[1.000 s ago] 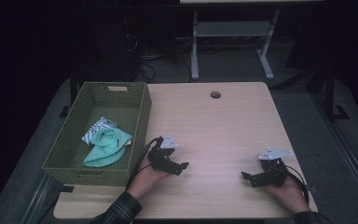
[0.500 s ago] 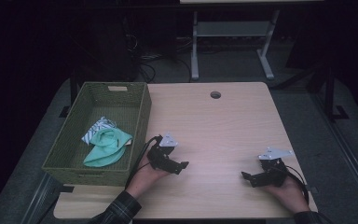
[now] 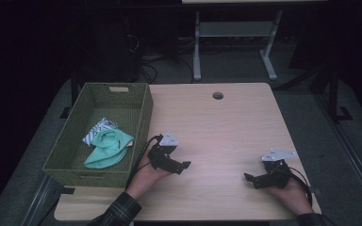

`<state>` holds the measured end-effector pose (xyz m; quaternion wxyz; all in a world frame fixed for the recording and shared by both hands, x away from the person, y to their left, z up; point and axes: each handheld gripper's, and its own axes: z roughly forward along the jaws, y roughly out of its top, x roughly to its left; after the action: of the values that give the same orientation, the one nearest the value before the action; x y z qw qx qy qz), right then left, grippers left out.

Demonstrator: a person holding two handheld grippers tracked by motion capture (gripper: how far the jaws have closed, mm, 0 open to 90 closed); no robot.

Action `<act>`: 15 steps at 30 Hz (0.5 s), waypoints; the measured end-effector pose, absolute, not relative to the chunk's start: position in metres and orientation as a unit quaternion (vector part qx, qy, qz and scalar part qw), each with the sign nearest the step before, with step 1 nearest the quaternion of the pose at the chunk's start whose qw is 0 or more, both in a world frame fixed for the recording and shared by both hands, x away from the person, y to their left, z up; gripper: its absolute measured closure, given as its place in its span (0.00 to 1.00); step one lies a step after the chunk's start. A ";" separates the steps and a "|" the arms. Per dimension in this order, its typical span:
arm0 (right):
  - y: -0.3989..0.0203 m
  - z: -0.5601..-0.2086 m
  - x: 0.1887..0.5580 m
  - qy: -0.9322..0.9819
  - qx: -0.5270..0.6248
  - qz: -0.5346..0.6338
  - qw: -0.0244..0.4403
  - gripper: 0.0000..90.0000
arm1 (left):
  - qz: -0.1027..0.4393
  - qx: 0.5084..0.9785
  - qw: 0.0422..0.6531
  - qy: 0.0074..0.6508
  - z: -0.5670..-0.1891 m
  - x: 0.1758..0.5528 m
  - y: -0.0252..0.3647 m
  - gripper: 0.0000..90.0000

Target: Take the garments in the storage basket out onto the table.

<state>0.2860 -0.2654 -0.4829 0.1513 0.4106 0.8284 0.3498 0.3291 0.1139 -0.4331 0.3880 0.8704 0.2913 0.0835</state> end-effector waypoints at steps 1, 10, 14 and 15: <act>-0.265 -0.483 0.286 0.828 0.411 0.350 0.151 0.03 | 0.084 0.870 0.389 0.291 -0.433 0.329 0.114 0.15; -0.265 -0.483 0.286 0.828 0.411 0.350 0.151 0.03 | 0.079 0.867 0.395 0.291 -0.426 0.329 0.115 0.16; -0.265 -0.483 0.286 0.828 0.411 0.350 0.151 0.03 | 0.079 0.868 0.395 0.290 -0.424 0.329 0.115 0.16; -0.265 -0.483 0.286 0.828 0.411 0.350 0.151 0.03 | 0.079 0.868 0.395 0.289 -0.423 0.329 0.115 0.16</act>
<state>0.2860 -0.2654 -0.4829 0.1514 0.4106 0.8284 0.3498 0.3290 0.1146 -0.4234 0.3947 0.8685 0.2892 0.0791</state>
